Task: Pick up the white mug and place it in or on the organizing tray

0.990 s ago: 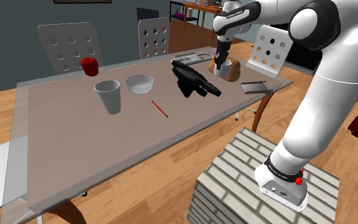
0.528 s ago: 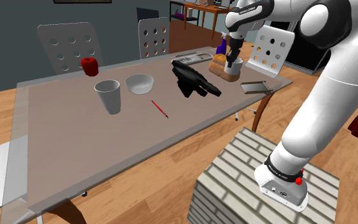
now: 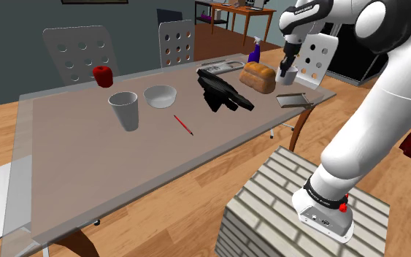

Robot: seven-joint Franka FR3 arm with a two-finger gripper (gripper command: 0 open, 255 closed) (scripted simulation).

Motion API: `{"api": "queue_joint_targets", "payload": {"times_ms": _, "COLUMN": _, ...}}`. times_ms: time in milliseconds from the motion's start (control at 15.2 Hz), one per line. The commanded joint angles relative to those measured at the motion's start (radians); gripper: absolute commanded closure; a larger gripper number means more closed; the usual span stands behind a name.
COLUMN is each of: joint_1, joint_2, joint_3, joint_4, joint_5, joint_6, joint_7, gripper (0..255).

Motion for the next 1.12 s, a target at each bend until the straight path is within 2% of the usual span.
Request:
{"api": "queue_joint_targets", "payload": {"times_ms": 0, "joint_1": -0.025, "joint_2": -0.006, "joint_3": -0.024, "joint_4": -0.007, "joint_5": -0.001, "joint_6": 0.002, "joint_7": -0.05, "gripper": 255}}
{"api": "queue_joint_targets", "payload": {"times_ms": 462, "joint_1": -0.107, "joint_2": 0.014, "joint_3": -0.1, "joint_4": 0.03, "joint_5": 0.018, "joint_6": -0.014, "joint_7": -0.215, "gripper": 255}}
{"api": "queue_joint_targets", "payload": {"times_ms": 1056, "joint_1": -0.111, "joint_2": 0.047, "joint_3": -0.1, "joint_4": -0.059, "joint_5": 0.039, "joint_6": 0.102, "joint_7": -0.228, "gripper": 255}}
